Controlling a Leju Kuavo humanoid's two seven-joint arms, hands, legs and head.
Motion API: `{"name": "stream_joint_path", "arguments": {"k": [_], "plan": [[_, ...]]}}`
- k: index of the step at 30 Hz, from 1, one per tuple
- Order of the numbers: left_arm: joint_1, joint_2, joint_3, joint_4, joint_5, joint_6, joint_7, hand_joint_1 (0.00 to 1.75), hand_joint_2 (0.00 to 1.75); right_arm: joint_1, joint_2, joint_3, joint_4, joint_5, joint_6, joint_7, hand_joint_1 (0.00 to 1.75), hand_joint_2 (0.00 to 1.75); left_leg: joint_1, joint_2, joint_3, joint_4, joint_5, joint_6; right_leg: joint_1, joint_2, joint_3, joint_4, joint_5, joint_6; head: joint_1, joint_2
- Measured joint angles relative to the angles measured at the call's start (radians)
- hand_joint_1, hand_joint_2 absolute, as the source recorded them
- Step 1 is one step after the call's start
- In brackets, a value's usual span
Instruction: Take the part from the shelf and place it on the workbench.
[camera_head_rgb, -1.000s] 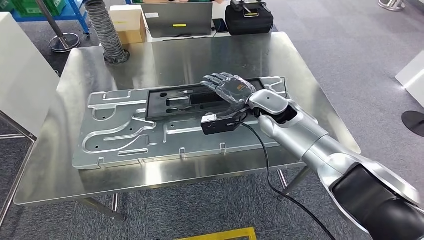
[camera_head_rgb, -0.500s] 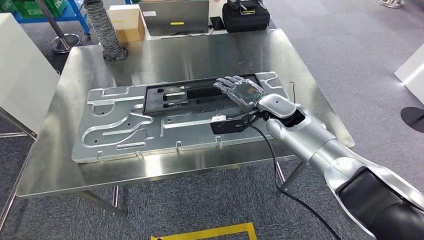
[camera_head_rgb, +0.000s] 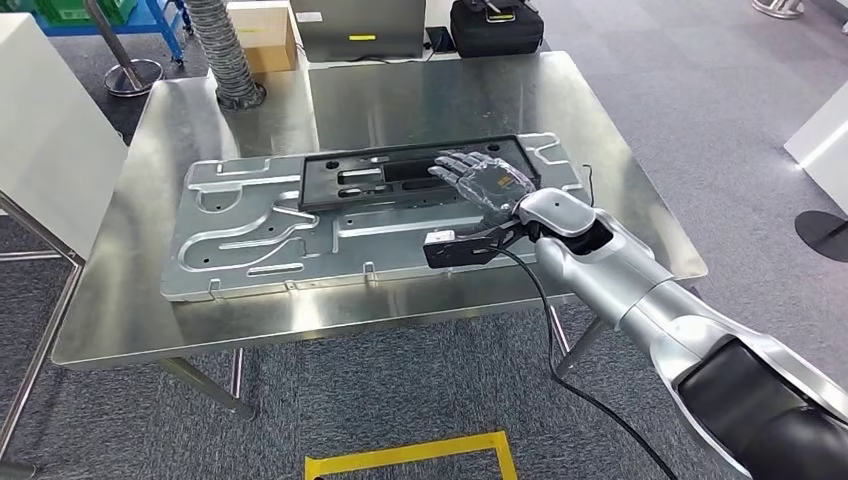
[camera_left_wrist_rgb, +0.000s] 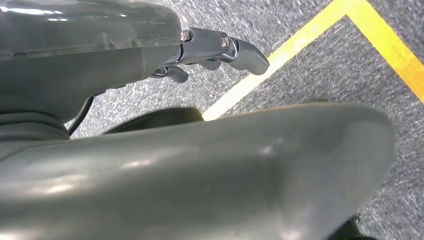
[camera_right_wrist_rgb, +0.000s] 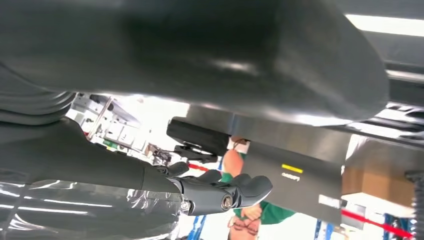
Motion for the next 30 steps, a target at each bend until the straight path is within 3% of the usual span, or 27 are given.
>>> {"name": "stream_joint_path", "arguments": {"k": [3,4,6,8,9,10,11,13,15,19,21,23,24,25,26,27,29,30], "plan": [[0.001,0.0,0.0,0.0,0.002,0.0,0.0,0.0,0.0,-0.002,-0.002,-0.001,0.0,0.0,0.001,0.0,0.0,0.0,0.0,0.0,-0.005,-0.002,0.009,-0.017,0.002,-0.001,-0.004,-0.01,0.012,-0.018,0.0,0.0],[0.001,0.0,0.0,0.0,0.002,0.0,0.0,0.0,0.0,-0.002,-0.002,-0.001,-0.001,0.001,0.002,0.0,0.0,0.0,0.0,-0.001,-0.01,0.007,-0.001,-0.022,0.0,-0.003,-0.006,-0.014,0.019,-0.024,0.0,0.0],[0.003,0.001,0.0,0.0,0.003,0.0,0.0,0.0,0.0,-0.004,-0.002,-0.001,0.0,0.001,0.003,-0.001,0.0,0.0,0.001,-0.001,-0.04,0.082,-0.061,-0.03,-0.005,-0.006,-0.015,-0.021,0.033,-0.037,0.0,0.0],[0.004,0.001,0.0,0.0,0.004,0.0,-0.001,0.0,0.0,-0.004,-0.002,-0.001,0.0,0.001,0.005,-0.002,0.0,0.0,0.003,-0.001,-0.087,0.217,-0.141,-0.036,-0.004,-0.006,-0.032,-0.021,0.045,-0.042,0.0,0.0],[0.004,0.001,0.0,0.0,0.004,0.0,-0.001,0.0,0.0,-0.003,-0.002,-0.001,0.0,0.001,0.006,-0.003,0.0,0.0,0.004,-0.001,-0.101,0.267,-0.164,-0.038,-0.003,-0.006,-0.04,-0.02,0.051,-0.042,0.0,0.0],[0.004,0.001,0.0,0.0,0.005,0.0,-0.002,0.0,0.0,-0.002,-0.002,-0.001,0.0,0.001,0.007,-0.003,0.0,0.0,0.004,-0.001,-0.096,0.281,-0.168,-0.038,-0.002,-0.005,-0.048,-0.019,0.056,-0.041,0.0,0.0],[0.004,0.001,0.0,0.0,0.006,0.0,-0.003,0.0,0.0,-0.002,-0.003,-0.001,0.001,0.001,0.008,-0.004,0.0,0.0,0.004,-0.001,-0.07,0.252,-0.154,-0.037,-0.002,-0.005,-0.054,-0.017,0.06,-0.039,0.0,0.0],[0.004,0.001,0.0,0.0,0.006,0.0,-0.005,0.0,0.0,-0.002,-0.004,-0.002,0.001,0.001,0.009,-0.004,0.0,0.0,0.003,-0.001,0.022,0.112,-0.109,-0.03,-0.001,-0.005,-0.064,-0.011,0.066,-0.034,0.0,0.0],[0.003,0.001,0.0,0.0,0.006,0.0,-0.006,0.0,0.0,-0.002,-0.007,-0.004,0.001,0.001,0.009,-0.005,0.0,0.0,0.0,-0.002,0.081,0.011,-0.084,-0.02,0.001,-0.005,-0.072,-0.005,0.072,-0.025,0.0,0.0],[0.005,0.001,0.0,0.0,0.006,0.0,-0.007,0.0,0.0,0.001,-0.01,-0.005,0.001,0.0,0.009,-0.008,0.0,0.0,-0.003,-0.001,0.077,-0.007,-0.062,0.004,-0.001,-0.004,-0.083,-0.003,0.082,0.001,0.0,0.0],[0.003,0.0,0.0,0.0,0.006,0.0,-0.007,0.0,0.0,0.002,-0.011,-0.006,0.001,0.001,0.009,-0.009,0.0,0.0,0.0,0.001,0.067,-0.017,-0.043,0.015,-0.003,-0.002,-0.105,0.05,0.033,0.012,0.0,0.0],[0.001,0.0,0.0,0.0,0.008,0.0,-0.006,0.0,0.0,0.002,-0.011,-0.006,0.002,0.003,0.009,-0.011,0.0,0.0,-0.001,0.002,0.049,-0.017,-0.028,0.02,-0.006,0.0,-0.148,0.171,-0.052,0.02,0.001,0.0],[0.002,0.0,0.0,0.0,0.009,0.001,-0.005,0.0,0.0,0.003,-0.011,-0.006,0.003,0.005,0.009,-0.012,0.0,0.0,-0.001,0.002,0.038,-0.016,-0.022,0.021,-0.007,0.0,-0.163,0.227,-0.081,0.023,0.001,0.0],[0.002,0.0,0.0,0.0,0.011,0.002,-0.004,0.0,0.0,0.004,-0.011,-0.006,0.005,0.009,0.009,-0.014,0.0,0.0,-0.002,0.001,0.028,-0.014,-0.016,0.021,-0.007,0.0,-0.164,0.257,-0.09,0.024,0.001,0.0],[0.003,0.0,0.0,0.0,0.012,0.003,-0.002,0.0,0.0,0.004,-0.01,-0.006,0.006,0.013,0.009,-0.016,0.0,0.0,-0.002,0.001,0.018,-0.013,-0.009,0.02,-0.007,0.0,-0.147,0.25,-0.081,0.023,0.001,0.0],[0.003,0.0,0.0,0.0,0.013,0.005,-0.001,0.0,0.0,0.002,-0.008,-0.006,0.008,0.016,0.009,-0.018,0.0,0.0,-0.002,0.001,0.009,-0.01,-0.003,0.018,-0.007,0.0,-0.111,0.206,-0.059,0.021,0.001,0.0],[0.002,0.0,0.0,0.0,0.015,0.008,0.001,0.0,0.0,-0.005,-0.003,-0.007,0.01,0.02,0.009,-0.021,0.0,0.0,-0.003,0.0,-0.006,-0.005,0.007,0.011,-0.004,0.001,-0.018,0.071,-0.025,0.012,0.001,0.0],[0.002,0.0,0.0,0.0,0.015,0.009,0.001,0.0,0.0,-0.01,0.0,-0.007,0.011,0.02,0.008,-0.022,0.0,0.0,-0.004,0.0,-0.01,-0.004,0.012,0.007,-0.001,0.001,0.011,0.023,-0.017,0.006,0.001,0.0]]}}
